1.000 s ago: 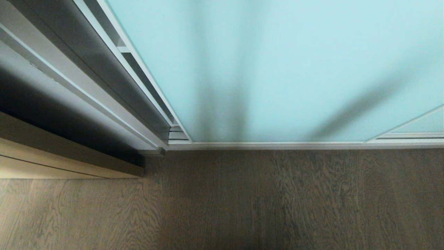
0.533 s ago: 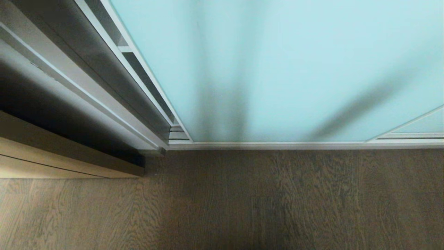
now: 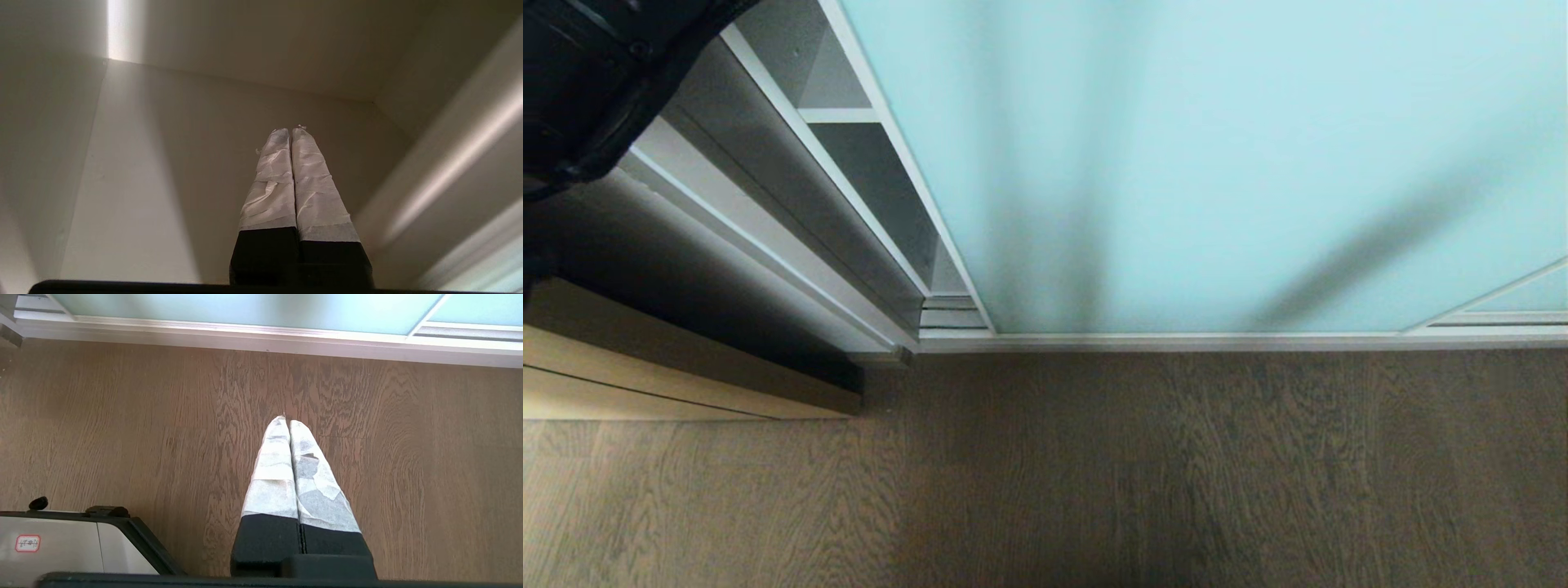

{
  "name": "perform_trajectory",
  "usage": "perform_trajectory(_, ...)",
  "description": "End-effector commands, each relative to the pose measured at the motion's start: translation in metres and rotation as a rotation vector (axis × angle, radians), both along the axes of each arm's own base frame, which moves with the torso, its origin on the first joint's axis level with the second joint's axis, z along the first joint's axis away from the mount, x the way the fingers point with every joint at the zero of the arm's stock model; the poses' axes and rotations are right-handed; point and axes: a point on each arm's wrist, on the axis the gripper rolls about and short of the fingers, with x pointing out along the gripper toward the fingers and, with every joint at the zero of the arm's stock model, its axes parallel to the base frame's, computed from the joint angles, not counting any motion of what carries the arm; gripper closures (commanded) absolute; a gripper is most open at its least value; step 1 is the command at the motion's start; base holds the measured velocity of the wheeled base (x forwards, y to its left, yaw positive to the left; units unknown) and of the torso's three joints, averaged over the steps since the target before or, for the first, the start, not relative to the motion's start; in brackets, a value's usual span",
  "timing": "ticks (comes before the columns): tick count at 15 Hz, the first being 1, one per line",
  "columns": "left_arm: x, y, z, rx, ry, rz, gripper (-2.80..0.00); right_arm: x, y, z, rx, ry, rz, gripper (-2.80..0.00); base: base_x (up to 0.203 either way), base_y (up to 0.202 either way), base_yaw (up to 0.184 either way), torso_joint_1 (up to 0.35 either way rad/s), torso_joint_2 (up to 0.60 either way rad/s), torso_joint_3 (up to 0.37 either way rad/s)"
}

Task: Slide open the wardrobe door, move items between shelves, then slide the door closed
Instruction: Open the door

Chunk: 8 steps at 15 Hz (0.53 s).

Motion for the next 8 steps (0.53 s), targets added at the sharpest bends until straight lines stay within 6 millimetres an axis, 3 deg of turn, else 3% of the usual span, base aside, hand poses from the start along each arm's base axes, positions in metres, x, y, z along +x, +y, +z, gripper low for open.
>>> perform_trajectory(1, 0.012, -0.012, 0.001, -0.002, -0.006, -0.029, 0.00, 0.000, 0.000, 0.000, 0.000, -0.003, 0.001, 0.00, 0.000, 0.000, 0.000, 0.000, 0.00, 0.000)
perform_trajectory(8, 0.029, -0.060, 0.008, -0.009, -0.043, -0.155, 0.00, 0.000, 0.000, 0.000, 0.000, -0.003, 0.001, 0.00, 0.000, 0.000, 0.000, 0.000, 0.00, 0.000)
